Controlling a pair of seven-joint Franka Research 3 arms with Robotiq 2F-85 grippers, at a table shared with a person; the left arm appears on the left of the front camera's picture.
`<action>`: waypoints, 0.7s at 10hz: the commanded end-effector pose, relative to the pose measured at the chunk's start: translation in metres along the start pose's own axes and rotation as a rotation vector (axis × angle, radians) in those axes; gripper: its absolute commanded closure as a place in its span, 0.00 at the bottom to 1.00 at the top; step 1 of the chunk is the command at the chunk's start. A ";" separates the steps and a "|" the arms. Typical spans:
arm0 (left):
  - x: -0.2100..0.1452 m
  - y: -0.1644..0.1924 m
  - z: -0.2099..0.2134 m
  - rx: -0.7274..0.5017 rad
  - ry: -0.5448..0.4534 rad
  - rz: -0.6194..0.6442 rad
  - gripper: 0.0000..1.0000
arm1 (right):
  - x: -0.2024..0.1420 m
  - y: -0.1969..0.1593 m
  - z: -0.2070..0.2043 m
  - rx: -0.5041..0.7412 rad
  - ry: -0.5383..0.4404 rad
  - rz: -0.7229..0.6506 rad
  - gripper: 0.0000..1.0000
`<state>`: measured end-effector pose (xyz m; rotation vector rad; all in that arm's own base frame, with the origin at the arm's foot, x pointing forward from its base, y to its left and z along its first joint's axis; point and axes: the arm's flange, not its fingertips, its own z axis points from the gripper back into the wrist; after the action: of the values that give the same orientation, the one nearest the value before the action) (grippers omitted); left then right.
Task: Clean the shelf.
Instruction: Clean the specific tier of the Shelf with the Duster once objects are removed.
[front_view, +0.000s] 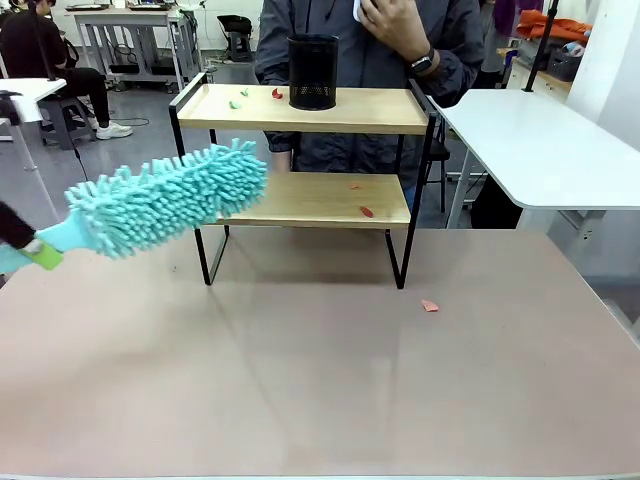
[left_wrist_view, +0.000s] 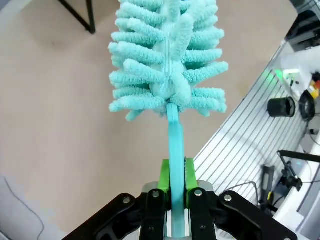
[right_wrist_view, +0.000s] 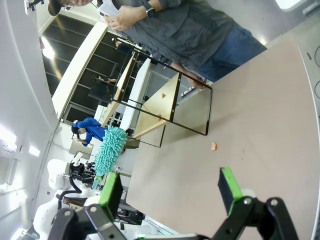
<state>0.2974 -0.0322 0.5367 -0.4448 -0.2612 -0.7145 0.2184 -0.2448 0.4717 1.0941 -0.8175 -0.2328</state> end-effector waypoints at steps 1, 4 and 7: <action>0.027 -0.016 -0.010 0.026 -0.014 0.024 0.88 | 0.004 0.001 -0.001 0.020 -0.019 0.027 0.00; 0.061 -0.042 -0.044 0.111 -0.057 0.095 0.88 | 0.004 0.001 -0.001 0.020 -0.019 0.027 0.00; 0.101 -0.065 -0.078 0.197 -0.106 0.161 0.88 | 0.004 0.001 -0.001 0.020 -0.019 0.027 0.00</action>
<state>0.3240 -0.1557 0.5291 -0.3213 -0.3545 -0.5409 0.2183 -0.2448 0.4718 1.0943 -0.8176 -0.2325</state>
